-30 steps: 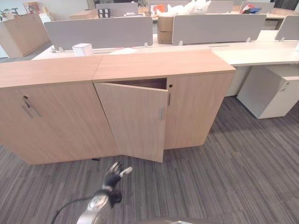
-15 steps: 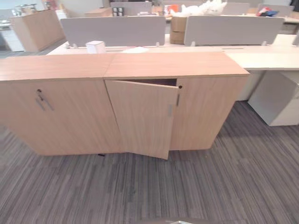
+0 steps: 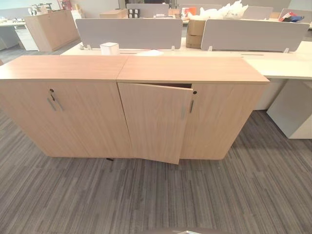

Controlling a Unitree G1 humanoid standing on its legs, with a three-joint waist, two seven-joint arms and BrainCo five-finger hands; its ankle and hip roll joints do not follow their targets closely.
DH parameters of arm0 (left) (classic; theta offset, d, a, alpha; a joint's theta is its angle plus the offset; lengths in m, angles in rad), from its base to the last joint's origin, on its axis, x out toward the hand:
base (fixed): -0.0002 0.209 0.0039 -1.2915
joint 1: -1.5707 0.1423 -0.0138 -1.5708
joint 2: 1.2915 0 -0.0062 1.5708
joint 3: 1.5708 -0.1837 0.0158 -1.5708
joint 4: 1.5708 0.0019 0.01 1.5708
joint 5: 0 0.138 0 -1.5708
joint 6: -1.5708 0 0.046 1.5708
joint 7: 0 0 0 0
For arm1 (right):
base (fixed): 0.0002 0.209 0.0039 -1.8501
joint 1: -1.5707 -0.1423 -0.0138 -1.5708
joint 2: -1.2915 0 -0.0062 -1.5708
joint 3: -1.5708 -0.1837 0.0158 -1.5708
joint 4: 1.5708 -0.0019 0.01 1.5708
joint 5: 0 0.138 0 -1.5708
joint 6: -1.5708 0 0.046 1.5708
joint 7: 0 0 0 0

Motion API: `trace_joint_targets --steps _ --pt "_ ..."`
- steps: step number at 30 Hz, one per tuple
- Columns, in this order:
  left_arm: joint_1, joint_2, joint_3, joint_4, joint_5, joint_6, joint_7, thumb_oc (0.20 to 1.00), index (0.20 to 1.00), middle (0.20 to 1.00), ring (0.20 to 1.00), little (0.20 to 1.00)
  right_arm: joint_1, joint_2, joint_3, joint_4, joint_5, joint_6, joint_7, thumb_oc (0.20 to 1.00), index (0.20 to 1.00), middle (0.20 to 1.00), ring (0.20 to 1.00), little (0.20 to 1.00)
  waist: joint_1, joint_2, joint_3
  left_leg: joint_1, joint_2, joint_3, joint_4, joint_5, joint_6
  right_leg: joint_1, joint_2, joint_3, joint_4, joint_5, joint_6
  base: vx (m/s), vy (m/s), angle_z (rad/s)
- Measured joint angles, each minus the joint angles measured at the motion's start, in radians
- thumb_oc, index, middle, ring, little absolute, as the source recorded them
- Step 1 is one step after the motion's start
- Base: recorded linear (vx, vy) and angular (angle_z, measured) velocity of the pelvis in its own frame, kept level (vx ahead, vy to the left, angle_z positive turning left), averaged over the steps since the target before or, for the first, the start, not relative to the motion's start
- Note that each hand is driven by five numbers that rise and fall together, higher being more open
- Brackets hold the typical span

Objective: Put the empty folder in the office cabinet

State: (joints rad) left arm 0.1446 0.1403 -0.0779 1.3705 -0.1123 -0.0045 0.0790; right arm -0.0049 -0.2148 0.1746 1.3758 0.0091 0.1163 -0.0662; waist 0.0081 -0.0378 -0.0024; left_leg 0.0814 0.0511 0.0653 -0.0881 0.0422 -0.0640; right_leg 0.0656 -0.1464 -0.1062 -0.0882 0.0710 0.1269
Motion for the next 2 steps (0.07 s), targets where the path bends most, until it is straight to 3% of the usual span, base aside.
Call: trace_joint_targets --steps 2 --pt "0.001 0.003 -0.001 0.0 0.001 0.0 0.0 1.0 1.0 1.0 1.0 1.0 0.0 0.0 0.002 -0.001 0.0 -0.001 0.0 1.0 1.0 1.0 1.0 1.0 0.001 -0.002 -0.001 0.0 0.0 0.0 0.0 0.0 0.0 0.0 0.0 0.0 0.0 0.0 0.0 0.0 0.0 0.0"
